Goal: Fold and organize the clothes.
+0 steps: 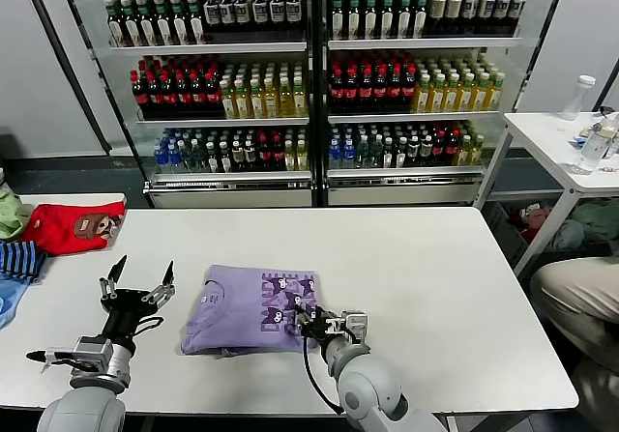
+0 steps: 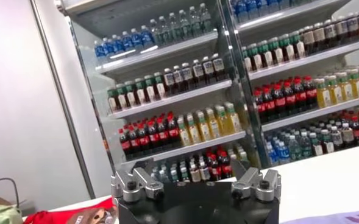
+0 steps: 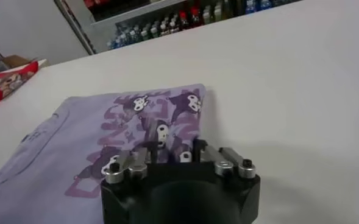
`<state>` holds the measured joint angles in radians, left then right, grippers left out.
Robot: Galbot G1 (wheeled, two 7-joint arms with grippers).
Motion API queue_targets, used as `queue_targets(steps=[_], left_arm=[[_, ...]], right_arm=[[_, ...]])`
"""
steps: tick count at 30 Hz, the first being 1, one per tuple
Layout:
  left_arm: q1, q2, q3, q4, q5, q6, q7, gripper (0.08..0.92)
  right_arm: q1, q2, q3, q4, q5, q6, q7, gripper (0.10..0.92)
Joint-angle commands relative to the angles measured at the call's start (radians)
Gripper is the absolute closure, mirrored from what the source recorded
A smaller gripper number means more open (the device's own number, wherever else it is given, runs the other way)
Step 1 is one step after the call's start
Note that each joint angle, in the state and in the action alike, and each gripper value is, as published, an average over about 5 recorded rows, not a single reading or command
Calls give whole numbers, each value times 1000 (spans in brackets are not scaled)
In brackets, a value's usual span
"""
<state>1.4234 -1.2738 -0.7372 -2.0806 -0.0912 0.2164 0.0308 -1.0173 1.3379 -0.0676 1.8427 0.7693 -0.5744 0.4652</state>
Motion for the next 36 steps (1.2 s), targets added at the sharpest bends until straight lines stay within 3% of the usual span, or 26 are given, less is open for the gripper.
queue_targets(steps=[1,11,16,22,27,36], left_arm=[[8,-10,-4,8,7,-12,3,177],[-42,10,23,73,4,-70,21,177],[-79,-15,73,95,13,-79,44,177],[-122,-67,137,122,75,-83,47,177],[-165,-112,167,144,107,-93,47,177],[-178,-135,151,134,114,-140,69,177]], right_arm=[[5,-17,-6,29,-7,-1,-10,663],[-167,-306,272,288,-11,-7,-143,896],[-244,-430,485,267,-30,-7,-340,900],[-222,-380,459,197,-117,-3,-423,900],[-283,-324,441,241,-201,28,-429,836],[-382,-373,601,302,-269,74,-359,577]])
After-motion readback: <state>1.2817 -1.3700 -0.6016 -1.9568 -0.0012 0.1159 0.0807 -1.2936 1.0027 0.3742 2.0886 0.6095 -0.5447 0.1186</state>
